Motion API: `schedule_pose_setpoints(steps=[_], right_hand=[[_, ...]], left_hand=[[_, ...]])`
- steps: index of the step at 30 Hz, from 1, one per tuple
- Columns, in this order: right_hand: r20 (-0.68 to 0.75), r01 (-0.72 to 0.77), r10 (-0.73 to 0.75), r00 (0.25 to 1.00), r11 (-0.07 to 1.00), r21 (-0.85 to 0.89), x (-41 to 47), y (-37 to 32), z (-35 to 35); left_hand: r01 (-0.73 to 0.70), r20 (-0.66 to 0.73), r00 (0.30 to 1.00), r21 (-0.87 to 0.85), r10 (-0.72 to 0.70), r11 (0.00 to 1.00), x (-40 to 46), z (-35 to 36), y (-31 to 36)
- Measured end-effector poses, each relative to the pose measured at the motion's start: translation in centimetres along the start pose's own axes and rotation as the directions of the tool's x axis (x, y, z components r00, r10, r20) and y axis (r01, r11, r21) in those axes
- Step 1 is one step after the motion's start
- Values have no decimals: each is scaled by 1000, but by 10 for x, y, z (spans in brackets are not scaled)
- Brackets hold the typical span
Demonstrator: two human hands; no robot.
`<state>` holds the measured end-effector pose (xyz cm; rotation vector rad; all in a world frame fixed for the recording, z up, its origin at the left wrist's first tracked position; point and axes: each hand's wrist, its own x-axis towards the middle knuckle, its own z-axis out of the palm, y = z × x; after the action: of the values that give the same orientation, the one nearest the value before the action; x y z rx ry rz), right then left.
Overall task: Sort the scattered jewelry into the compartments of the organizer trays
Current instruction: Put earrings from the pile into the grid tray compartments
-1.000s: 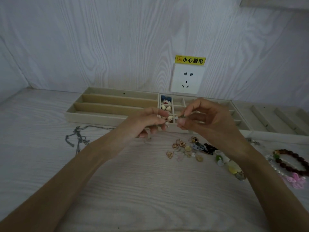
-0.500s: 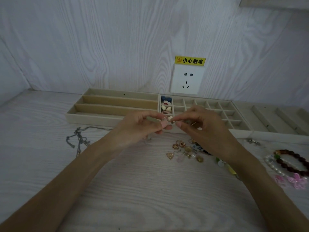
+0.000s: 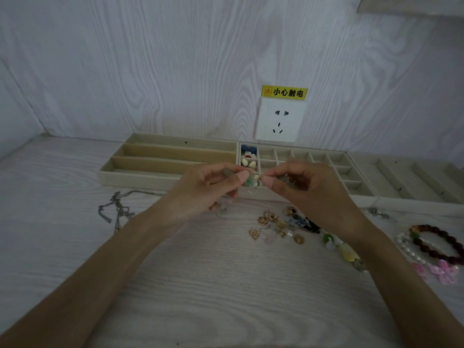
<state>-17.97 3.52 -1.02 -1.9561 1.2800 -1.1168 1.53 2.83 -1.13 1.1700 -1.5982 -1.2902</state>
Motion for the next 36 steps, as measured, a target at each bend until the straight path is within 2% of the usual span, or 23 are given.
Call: schedule_pose_setpoints(steps=[5, 10, 14, 17, 21, 25, 29, 32, 34, 36], right_hand=[[54, -27, 24, 998, 999, 43, 0, 0, 2], [193, -21, 10, 981, 998, 54, -3, -1, 10], [145, -68, 66, 987, 998, 12, -1, -1, 4], [220, -134, 142, 965, 990, -50, 0, 1, -6], [354, -199, 190, 916, 980, -11, -2, -4, -15], [286, -251, 224, 932, 966, 61, 0, -8, -20], [185, -306, 271, 945, 931, 198, 3, -16, -25], [167, -333, 304, 938, 924, 190, 3, -21, -32], [144, -331, 308, 940, 927, 178, 3, -25, -34], [117, -327, 311, 943, 931, 164, 3, -28, -34]], left_hand=[[-44, -31, 999, -4, 44, 999, 0, 0, 1], [-200, -147, 971, -77, 187, 977, 1, 3, 2], [-232, -225, 948, -3, 225, 973, 3, -4, 0], [-203, -128, 969, 73, 211, 976, 3, -12, 1], [-133, 62, 991, 338, 118, 932, 2, -28, -3], [-157, 173, 982, 486, 81, 860, -1, -27, -6], [-164, 163, 984, 628, 77, 761, 0, -23, -13], [-170, 158, 984, 653, 86, 738, -2, -22, -7], [-203, 121, 979, 583, 163, 787, -2, -18, 7], [-227, 78, 974, 381, 213, 896, 1, -12, 22]])
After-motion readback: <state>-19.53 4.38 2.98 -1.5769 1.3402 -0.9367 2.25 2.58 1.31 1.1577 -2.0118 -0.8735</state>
